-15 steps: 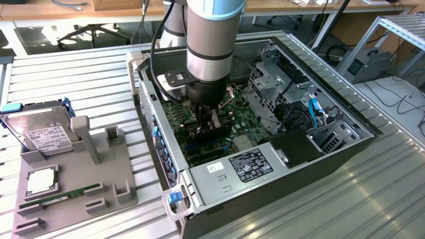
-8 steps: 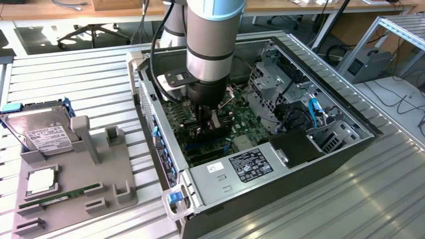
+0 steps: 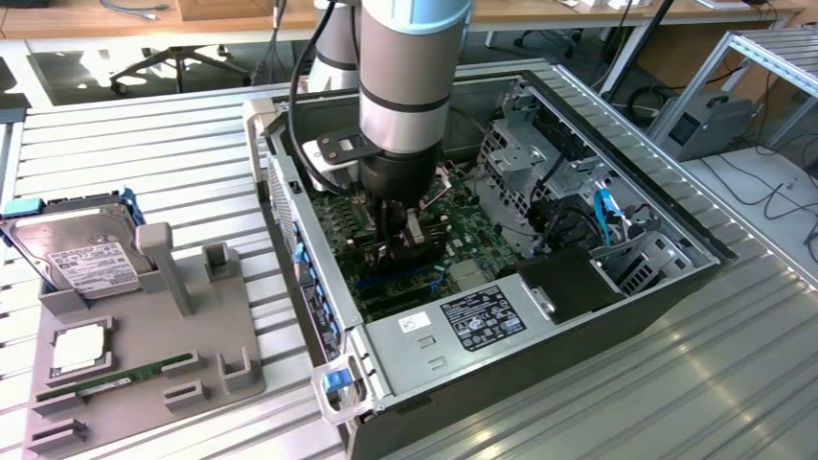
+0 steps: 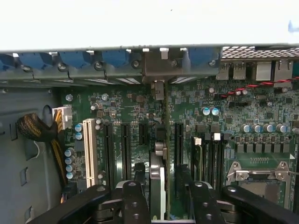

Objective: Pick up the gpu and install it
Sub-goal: 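Insert the gpu into the slot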

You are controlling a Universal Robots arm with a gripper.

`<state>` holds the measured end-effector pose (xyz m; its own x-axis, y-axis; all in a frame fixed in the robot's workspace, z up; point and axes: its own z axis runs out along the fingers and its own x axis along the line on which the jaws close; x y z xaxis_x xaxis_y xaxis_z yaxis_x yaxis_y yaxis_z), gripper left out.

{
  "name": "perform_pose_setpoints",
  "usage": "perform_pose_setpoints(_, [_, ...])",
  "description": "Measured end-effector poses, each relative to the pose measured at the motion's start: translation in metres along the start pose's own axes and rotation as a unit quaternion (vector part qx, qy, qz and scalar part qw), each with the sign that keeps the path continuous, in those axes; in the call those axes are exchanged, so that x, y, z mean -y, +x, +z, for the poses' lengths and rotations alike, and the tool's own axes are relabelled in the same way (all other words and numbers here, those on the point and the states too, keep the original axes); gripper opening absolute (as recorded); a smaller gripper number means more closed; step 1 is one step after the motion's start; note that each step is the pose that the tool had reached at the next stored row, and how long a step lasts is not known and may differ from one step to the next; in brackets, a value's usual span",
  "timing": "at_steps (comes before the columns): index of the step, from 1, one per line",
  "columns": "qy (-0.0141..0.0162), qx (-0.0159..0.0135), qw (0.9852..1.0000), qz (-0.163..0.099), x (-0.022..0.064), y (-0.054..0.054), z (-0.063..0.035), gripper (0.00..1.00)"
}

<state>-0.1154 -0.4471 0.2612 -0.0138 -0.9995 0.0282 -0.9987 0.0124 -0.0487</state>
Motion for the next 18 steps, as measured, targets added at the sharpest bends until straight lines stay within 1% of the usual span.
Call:
perform_pose_setpoints(3, [0.0000,0.0004,1.0000,0.000,0.0004,0.000,-0.0087,0.40])
perform_pose_setpoints(6, [-0.0001,0.0030,1.0000,0.000,0.0008,0.000,-0.0158,0.40])
perform_pose_setpoints(8, [0.0000,0.0040,1.0000,0.000,0.0010,0.001,-0.0205,0.40])
perform_pose_setpoints(13, [-0.0001,0.0042,1.0000,0.000,0.0014,0.000,-0.0314,0.40])
perform_pose_setpoints(14, [-0.0001,0.0043,1.0000,0.000,0.0015,0.000,-0.0323,0.39])
perform_pose_setpoints(16, [-0.0004,0.0044,1.0000,0.000,0.0023,-0.001,-0.0331,0.26])
perform_pose_setpoints(17, [-0.0018,0.0043,1.0000,0.000,0.0051,-0.001,-0.0330,0.20])
perform_pose_setpoints(18, [-0.0046,0.0042,1.0000,-0.001,0.0095,-0.001,-0.0328,0.14])
